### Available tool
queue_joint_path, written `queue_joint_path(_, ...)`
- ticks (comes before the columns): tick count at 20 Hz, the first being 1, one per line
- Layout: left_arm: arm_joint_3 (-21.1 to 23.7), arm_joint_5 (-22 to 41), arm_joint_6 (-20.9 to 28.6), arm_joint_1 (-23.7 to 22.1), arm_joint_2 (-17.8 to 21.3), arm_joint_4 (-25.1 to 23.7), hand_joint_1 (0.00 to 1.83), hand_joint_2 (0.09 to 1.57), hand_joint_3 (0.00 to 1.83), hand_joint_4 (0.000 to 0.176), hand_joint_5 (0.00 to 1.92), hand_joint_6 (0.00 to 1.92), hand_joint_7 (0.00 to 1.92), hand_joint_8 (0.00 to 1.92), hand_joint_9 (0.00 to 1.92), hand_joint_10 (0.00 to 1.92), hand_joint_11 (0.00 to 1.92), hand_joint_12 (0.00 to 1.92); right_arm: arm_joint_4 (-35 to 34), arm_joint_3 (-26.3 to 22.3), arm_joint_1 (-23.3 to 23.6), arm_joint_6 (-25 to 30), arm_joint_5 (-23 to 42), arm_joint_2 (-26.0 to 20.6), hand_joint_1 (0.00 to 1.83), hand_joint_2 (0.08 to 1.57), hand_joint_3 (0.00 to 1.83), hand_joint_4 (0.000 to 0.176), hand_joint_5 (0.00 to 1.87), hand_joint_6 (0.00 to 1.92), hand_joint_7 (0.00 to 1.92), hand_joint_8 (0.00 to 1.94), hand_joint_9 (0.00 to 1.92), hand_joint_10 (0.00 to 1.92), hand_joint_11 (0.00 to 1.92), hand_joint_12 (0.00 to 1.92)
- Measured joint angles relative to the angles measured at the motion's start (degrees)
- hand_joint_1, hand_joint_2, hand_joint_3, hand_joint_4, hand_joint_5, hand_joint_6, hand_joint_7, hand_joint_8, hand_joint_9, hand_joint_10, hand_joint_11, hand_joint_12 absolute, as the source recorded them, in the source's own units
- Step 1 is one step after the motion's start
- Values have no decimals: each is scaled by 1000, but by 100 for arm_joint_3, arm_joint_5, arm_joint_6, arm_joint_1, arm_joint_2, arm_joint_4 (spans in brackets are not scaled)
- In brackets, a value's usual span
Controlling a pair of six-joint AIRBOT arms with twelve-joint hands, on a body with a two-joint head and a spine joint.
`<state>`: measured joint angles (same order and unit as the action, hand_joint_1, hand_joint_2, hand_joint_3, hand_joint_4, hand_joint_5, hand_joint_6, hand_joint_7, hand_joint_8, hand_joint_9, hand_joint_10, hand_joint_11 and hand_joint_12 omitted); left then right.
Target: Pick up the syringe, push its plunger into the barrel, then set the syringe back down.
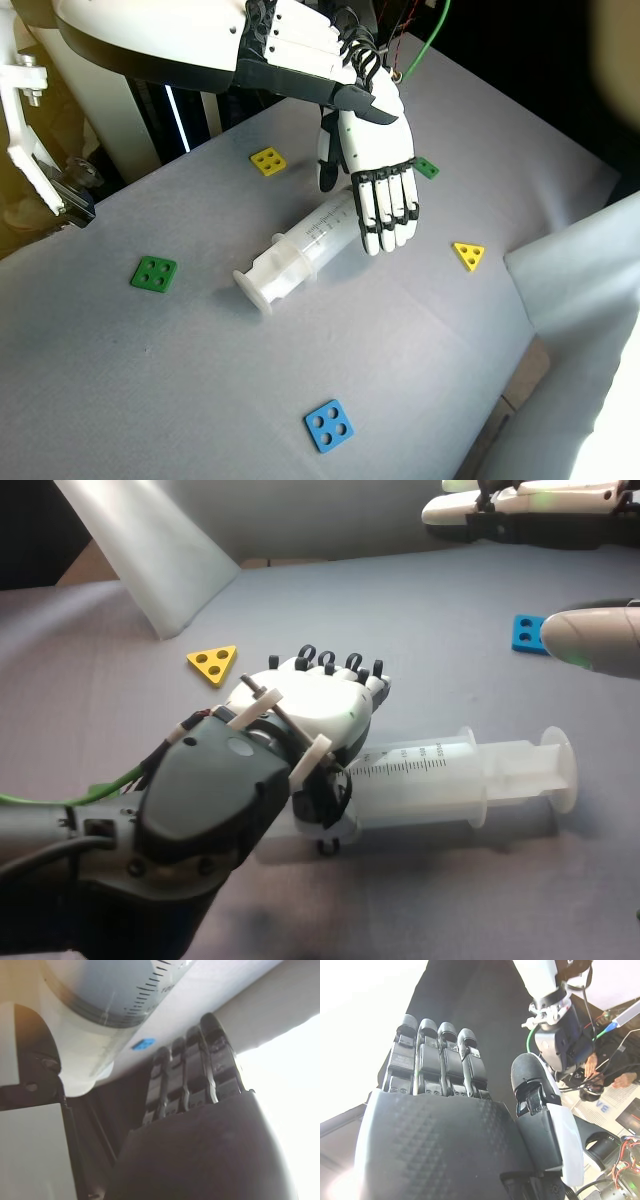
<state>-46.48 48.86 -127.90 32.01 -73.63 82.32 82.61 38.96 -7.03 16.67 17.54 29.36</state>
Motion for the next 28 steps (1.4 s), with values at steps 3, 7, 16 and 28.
queue_joint_path(3, -116, 9, 0, 57, -157, -26, 1203, 945, 2, 0, 86, 0, 69, 0, 66, 0, 0, 376, 0, 0, 0, -2, 0, 0, 0, 1571, 107, 0, 155, 4, 130, 3, 80, 3, 0, 173)
queue_joint_path(7, -308, -22, 46, 208, -367, -101, 1212, 947, 1, 0, 99, 3, 73, 2, 65, 3, 0, 400, 0, 0, 0, -2, 0, 0, 0, 1571, 119, 0, 160, 6, 139, 6, 88, 5, 0, 173)
queue_joint_path(16, -597, -20, 177, 361, -586, -190, 1211, 940, 0, 0, 115, 3, 112, 6, 109, 8, 0, 483, 0, 0, 0, -7, -2, 0, 0, 1571, 125, 0, 164, 3, 150, 5, 100, 5, 0, 190)
queue_joint_path(28, -638, -26, 212, 376, -592, -170, 1188, 1060, 4, 0, 378, 13, 400, 12, 377, 15, 132, 647, -2, 0, 24, -24, 0, 0, 0, 1571, 115, 0, 201, 7, 183, 4, 126, 6, 0, 282)
